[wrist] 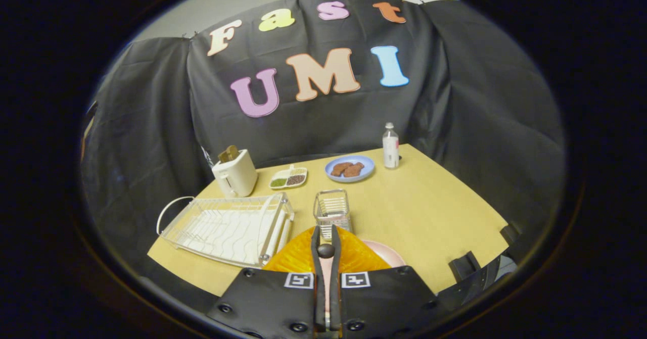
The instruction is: Take the plate from the dish rack, then take the spoon from the basket and place it into the plate.
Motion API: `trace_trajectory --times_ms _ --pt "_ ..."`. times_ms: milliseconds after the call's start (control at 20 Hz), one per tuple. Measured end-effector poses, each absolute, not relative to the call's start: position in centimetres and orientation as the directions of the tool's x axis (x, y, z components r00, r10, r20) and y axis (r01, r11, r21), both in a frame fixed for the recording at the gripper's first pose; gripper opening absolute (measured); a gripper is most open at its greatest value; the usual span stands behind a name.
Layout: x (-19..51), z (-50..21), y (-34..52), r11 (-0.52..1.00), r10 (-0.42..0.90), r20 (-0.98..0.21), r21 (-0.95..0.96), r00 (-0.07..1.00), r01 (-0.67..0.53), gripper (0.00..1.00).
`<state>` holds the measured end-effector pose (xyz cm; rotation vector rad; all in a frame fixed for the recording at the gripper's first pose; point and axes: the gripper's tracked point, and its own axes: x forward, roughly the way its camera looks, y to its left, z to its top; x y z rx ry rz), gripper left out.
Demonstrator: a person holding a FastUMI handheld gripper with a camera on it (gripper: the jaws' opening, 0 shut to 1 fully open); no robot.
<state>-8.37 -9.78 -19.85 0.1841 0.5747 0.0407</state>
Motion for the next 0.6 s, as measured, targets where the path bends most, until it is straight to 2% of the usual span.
trace_trajectory --times_ms 600 --pt "-8.9 -25.0 -11.7 0.984 0.094 -0.604 0.176 0.791 0.017 0.08"
